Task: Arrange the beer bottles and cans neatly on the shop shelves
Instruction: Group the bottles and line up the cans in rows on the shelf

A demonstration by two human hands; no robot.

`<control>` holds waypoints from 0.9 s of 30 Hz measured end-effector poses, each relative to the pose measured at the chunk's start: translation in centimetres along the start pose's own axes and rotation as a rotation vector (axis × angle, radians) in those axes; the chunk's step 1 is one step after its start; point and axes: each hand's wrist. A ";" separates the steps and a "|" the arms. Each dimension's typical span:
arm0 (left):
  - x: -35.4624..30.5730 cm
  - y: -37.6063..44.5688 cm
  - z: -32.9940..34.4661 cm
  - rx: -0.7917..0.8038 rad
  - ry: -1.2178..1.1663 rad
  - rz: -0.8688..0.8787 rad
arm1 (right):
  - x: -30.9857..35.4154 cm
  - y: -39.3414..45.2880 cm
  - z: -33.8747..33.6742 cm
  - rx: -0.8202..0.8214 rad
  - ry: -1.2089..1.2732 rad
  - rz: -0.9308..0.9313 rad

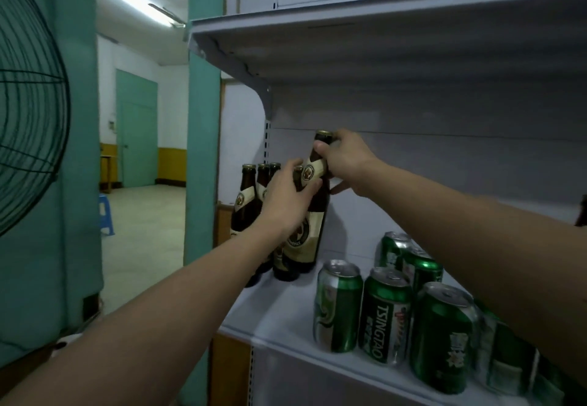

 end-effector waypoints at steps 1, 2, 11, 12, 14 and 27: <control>1.0 -1.1 0.0 -0.037 -0.005 0.007 | -0.3 0.0 0.5 0.011 -0.015 0.008; 1.9 -2.3 0.0 -0.078 -0.009 0.021 | -0.6 0.1 1.0 0.018 -0.028 0.016; 7.8 -10.5 1.6 -0.111 0.109 0.081 | -2.8 2.2 5.8 0.044 -0.081 0.014; 8.3 -10.8 1.8 -0.121 0.116 0.076 | -3.0 2.5 6.4 0.041 -0.091 0.016; 9.1 -11.1 2.0 -0.127 0.129 0.068 | -3.5 3.2 7.3 0.047 -0.101 0.022; 10.6 -11.7 2.3 -0.148 0.186 0.065 | -4.6 5.1 9.3 0.029 -0.137 -0.024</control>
Point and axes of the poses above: each hand's wrist, its own y-axis towards the middle knuckle, its own z-axis out of the palm, x = y × z, and after that the axes turned 13 degrees about z, right-handed
